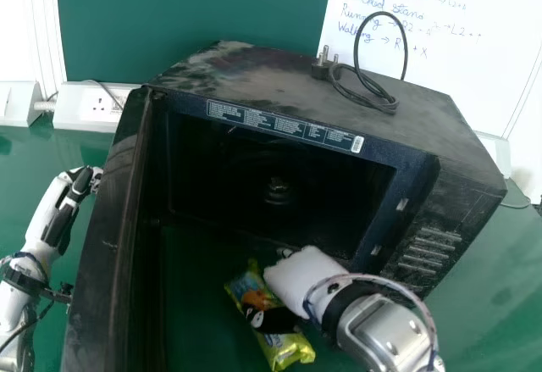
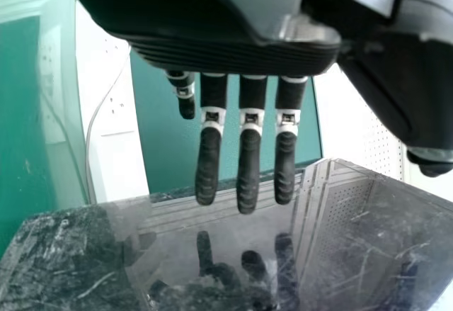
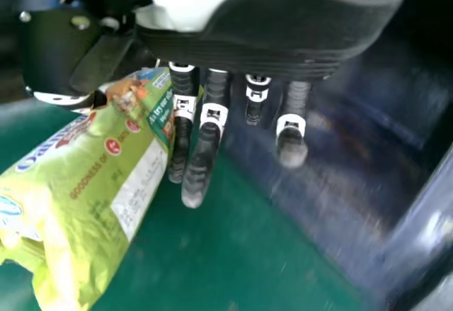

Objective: Put biscuit inside oven

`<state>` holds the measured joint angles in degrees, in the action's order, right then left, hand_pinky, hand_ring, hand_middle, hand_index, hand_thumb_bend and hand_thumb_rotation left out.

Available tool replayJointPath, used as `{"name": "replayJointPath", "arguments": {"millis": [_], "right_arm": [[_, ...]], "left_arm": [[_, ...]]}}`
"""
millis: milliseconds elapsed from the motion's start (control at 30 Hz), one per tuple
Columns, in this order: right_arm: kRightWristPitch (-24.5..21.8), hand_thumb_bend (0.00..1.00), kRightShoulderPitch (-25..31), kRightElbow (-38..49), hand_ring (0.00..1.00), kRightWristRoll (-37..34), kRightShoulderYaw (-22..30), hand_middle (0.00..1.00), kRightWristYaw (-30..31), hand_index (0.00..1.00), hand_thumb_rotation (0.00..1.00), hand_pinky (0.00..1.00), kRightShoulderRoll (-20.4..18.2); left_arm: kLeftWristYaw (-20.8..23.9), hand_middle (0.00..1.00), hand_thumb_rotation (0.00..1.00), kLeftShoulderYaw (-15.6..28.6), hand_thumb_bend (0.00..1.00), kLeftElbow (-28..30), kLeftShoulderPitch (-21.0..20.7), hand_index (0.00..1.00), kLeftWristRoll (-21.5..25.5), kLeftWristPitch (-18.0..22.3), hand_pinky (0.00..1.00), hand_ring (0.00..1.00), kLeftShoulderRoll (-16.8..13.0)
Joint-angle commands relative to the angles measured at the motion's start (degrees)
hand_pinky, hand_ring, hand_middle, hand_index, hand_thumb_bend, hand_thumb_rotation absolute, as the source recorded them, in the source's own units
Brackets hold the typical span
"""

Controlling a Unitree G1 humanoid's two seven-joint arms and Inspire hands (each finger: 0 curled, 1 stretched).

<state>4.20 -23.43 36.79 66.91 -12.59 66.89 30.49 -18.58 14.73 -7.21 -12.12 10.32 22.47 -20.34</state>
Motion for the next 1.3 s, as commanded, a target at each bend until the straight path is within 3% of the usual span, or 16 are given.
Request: {"name": "replayJointPath", "arguments": {"millis": [0,167,633,800,1033,1267], "right_arm": [[-0.04,0.52,-0.18,0.17,0.15,-0.76,1.22,0.27,-3.32,0.49,0.13,0.07,0.06],[-0.56,0.52,0.80,-1.53,0.15,-0.53,1.65,0.27,-10.00,0.49,0.12,0.07,-0.89],[-3.92,0.51,1.05,-2.01,0.18,-0.96,3.37,0.30,-17.60,0.48,0.11,0.10,-2.54],[-5.28,0.52,1.30,-4.08,0.15,-2.04,3.96,0.26,-21.53,0.48,0.11,0.07,-3.75],[-5.81,0.51,-0.39,-6.96,0.14,-3.28,3.88,0.24,-24.60,0.48,0.12,0.06,-4.15],[-8.44,0.51,-5.14,-12.52,0.18,-1.82,2.92,0.29,-25.69,0.48,0.11,0.10,-4.37]], "left_arm": [[-0.30,0.42,0.06,0.15,0.51,-0.52,-0.06,0.48,0.75,0.31,0.31,0.37,-0.08],[-0.24,0.42,0.07,0.19,0.51,-0.78,-0.03,0.48,0.40,0.85,0.31,0.37,-0.20],[-0.11,0.42,0.07,0.09,0.51,-0.71,0.01,0.48,0.26,0.93,0.31,0.37,-0.27],[-0.03,0.42,0.07,0.07,0.51,-0.24,0.14,0.48,0.52,0.62,0.31,0.37,-0.06],[0.83,0.42,0.07,-0.09,0.51,1.53,0.70,0.48,-0.12,-1.08,0.30,0.38,0.03],[0.78,0.41,0.06,-0.33,0.51,3.17,1.12,0.48,-0.44,-1.62,0.30,0.37,0.04]]}}
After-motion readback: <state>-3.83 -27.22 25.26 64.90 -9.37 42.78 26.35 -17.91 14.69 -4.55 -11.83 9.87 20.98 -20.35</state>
